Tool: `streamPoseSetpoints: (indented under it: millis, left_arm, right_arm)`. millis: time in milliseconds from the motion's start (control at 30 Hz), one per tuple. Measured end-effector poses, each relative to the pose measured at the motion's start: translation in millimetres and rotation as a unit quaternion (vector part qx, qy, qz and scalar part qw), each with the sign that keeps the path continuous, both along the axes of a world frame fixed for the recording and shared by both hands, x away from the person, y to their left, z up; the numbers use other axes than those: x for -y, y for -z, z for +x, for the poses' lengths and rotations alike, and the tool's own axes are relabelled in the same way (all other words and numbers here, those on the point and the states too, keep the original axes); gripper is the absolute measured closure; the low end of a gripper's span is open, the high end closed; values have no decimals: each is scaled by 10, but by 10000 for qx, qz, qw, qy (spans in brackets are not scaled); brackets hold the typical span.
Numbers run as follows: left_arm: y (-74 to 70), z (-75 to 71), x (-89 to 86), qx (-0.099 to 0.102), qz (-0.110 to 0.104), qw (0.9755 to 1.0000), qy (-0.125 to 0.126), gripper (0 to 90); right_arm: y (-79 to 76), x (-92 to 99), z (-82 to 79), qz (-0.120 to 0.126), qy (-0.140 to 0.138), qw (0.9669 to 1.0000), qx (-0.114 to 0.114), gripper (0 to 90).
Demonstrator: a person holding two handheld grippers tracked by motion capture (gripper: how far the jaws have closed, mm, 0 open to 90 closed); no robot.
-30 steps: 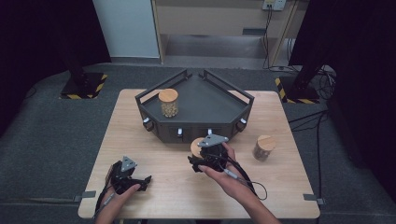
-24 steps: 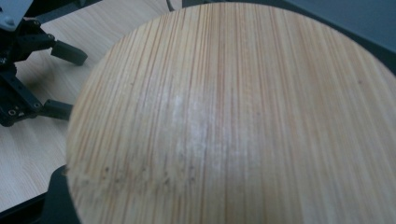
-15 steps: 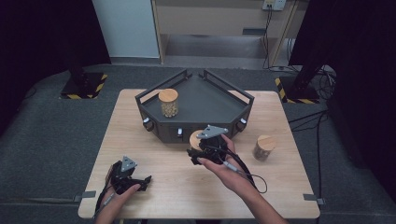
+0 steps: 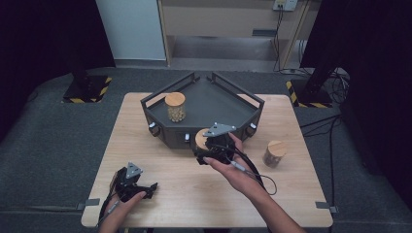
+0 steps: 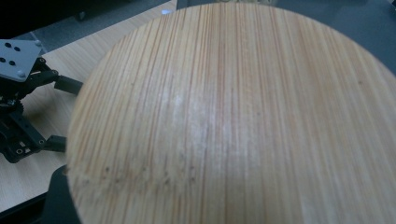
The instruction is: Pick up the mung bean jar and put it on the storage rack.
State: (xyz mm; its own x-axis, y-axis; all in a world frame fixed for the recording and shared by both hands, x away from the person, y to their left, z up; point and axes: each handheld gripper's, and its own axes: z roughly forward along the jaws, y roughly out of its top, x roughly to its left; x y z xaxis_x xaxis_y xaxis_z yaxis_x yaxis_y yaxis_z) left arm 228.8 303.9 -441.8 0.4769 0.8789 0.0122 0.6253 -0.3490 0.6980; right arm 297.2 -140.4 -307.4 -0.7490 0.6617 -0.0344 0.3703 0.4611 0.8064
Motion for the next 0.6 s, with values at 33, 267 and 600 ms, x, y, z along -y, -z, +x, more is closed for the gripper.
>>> streamPoseSetpoints:
  millis: [33, 267, 600]
  left_arm:
    - [0, 0, 0, 1, 0, 10000, 0, 0]
    - [1, -1, 0, 4, -2, 10000, -1, 0]
    - [2, -2, 0, 4, -2, 10000, -1, 0]
  right_arm:
    - [-6, -13, 0, -7, -1, 10000, 5, 254]
    - [-31, -43, 39, 4, 1, 10000, -3, 254]
    - [-107, -71, 147, 39, 127, 9999, 28, 254]
